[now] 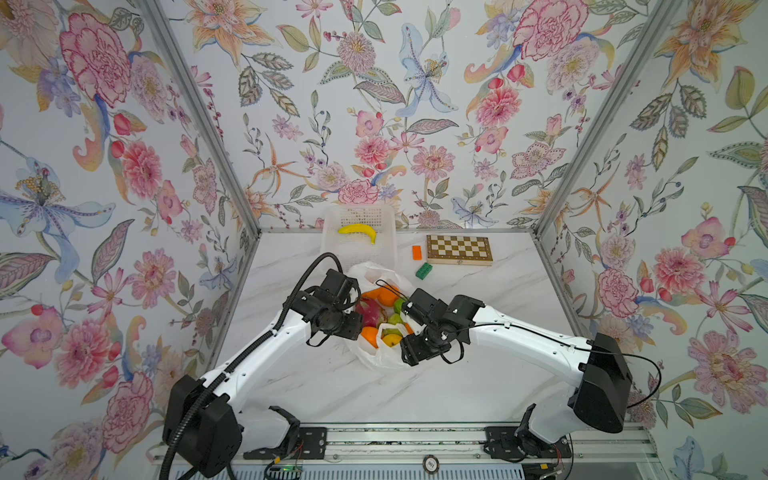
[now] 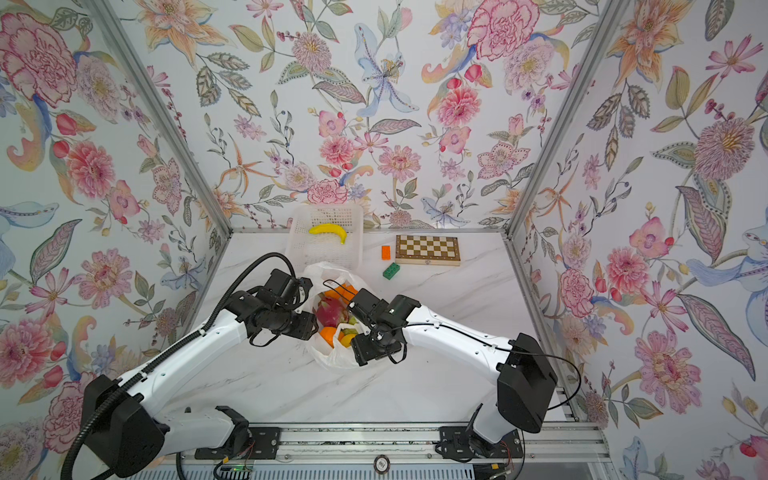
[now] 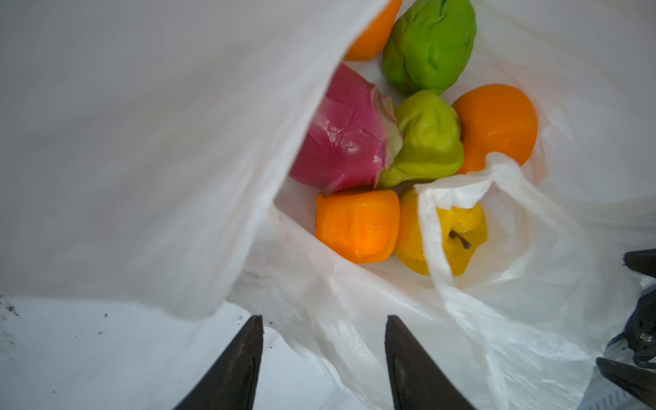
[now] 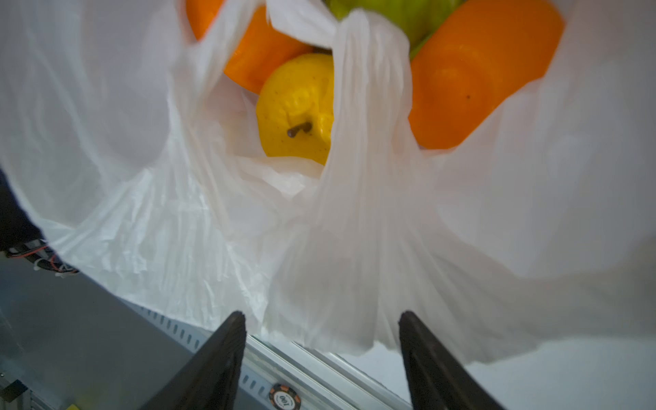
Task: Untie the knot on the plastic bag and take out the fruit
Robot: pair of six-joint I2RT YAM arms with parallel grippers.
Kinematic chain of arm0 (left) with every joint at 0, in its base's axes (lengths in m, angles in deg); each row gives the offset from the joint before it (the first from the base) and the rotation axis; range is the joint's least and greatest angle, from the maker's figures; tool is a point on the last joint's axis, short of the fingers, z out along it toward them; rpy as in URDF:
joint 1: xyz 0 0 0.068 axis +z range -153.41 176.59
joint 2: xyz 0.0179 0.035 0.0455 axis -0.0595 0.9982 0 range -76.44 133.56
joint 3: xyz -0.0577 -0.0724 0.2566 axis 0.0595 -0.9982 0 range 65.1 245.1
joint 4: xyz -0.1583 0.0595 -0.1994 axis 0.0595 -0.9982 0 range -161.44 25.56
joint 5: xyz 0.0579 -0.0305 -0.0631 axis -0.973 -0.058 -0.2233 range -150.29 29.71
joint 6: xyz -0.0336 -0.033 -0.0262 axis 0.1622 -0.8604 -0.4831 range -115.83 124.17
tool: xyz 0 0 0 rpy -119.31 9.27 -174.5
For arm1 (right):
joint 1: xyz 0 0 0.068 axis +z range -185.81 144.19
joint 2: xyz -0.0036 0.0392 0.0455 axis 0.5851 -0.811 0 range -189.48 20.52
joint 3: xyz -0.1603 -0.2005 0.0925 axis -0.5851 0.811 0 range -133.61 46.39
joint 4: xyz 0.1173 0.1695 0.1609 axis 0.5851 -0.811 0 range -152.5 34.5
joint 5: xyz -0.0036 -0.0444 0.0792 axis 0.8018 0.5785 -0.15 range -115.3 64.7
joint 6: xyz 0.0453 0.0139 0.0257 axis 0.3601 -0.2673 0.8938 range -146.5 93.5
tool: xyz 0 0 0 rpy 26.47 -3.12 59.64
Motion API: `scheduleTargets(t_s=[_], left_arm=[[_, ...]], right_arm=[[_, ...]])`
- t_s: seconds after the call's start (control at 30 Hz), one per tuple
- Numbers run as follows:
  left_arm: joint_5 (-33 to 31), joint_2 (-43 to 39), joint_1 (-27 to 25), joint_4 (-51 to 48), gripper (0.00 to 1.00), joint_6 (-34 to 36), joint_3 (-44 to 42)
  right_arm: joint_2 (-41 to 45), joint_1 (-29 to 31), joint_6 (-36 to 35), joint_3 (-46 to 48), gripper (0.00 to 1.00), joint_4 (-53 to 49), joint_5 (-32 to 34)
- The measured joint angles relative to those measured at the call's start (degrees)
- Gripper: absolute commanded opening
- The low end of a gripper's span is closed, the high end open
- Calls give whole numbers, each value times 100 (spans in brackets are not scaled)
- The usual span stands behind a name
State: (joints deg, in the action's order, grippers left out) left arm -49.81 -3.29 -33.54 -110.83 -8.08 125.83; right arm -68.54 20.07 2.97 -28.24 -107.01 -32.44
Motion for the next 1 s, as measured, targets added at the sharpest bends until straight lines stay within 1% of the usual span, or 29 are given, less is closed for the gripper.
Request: scheduleTargets(t_s=[0.17,0.33,0.47,0.6,0.73,0.87,0.93,0.97,1.0], left_arm=[[-33,-256,0,-39,61,-76,352],[-146,-505,0,-116,61,-157,531],[-219,-728,2,-175,62,-313,542],[-221,-1003,17,-221,63,-476,516],[-238,-1432,17,-249,68,-588,358],[-238,-1867,22,-251,76,-686,160],[-236,-1998,22,-251,80,-713,96],[-236,-2035,22,-247,83,-715,76],[-236,-2057,22,-247,85,-719,61]], right_arm=[[-98,-2,83,-774,70,-11,17],[-402,-13,166,-1488,69,15,146],[-852,-13,116,-1891,70,74,271],[-1585,-13,-103,-2343,72,201,402],[-2234,-39,-356,-2612,75,328,551],[-2579,-101,-568,-2632,78,514,660],[-2662,-149,-658,-2632,84,640,684],[-2684,-170,-704,-2629,96,719,697],[-2697,-197,-754,-2629,99,791,713]])
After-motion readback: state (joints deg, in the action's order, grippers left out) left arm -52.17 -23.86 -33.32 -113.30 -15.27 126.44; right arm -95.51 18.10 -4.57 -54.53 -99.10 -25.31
